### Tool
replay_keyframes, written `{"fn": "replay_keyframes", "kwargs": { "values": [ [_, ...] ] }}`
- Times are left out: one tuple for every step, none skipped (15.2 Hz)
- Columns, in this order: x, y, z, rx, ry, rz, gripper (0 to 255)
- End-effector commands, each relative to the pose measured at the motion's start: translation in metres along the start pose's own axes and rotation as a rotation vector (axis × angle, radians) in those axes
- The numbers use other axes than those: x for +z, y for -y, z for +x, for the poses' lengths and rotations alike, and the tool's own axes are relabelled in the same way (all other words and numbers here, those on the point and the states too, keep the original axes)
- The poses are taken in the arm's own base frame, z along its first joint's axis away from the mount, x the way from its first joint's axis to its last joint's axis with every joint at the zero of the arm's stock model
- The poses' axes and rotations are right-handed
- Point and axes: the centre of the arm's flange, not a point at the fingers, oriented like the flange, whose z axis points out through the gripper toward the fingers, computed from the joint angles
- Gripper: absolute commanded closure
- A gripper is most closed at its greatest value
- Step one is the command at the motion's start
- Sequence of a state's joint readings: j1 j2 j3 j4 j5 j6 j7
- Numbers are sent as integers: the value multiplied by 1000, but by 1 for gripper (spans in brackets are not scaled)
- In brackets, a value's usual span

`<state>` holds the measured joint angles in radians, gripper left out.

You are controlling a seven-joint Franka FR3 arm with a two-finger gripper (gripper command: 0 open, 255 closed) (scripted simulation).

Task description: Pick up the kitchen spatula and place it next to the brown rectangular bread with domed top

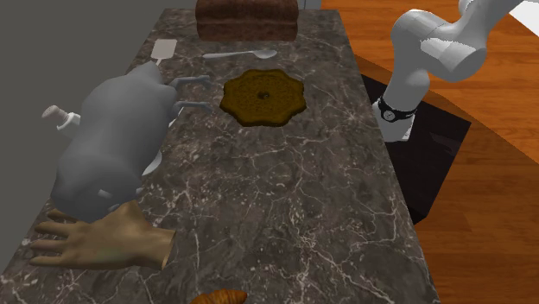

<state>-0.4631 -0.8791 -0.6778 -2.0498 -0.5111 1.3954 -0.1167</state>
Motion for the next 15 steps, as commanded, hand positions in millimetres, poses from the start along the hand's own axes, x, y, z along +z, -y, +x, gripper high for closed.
{"fn": "replay_keyframes", "kwargs": {
  "values": [
    [11,0,-2,0,0,0,255],
    [17,0,-2,0,0,0,255],
    [22,0,-2,0,0,0,255],
    [27,0,-3,0,0,0,255],
    [33,0,-3,0,0,0,255],
    [38,0,-3,0,0,0,255],
    [43,0,-4,0,0,0,255],
    [48,0,-4,0,0,0,255],
    [54,0,-4,0,0,0,255],
    [59,0,-5,0,0,0,255],
    [64,0,-5,0,0,0,255],
    [69,0,-5,0,0,0,255],
    [75,0,-6,0,0,0,255],
    [80,0,-6,0,0,0,255],
    [85,0,-6,0,0,0,255]
  ]
}}
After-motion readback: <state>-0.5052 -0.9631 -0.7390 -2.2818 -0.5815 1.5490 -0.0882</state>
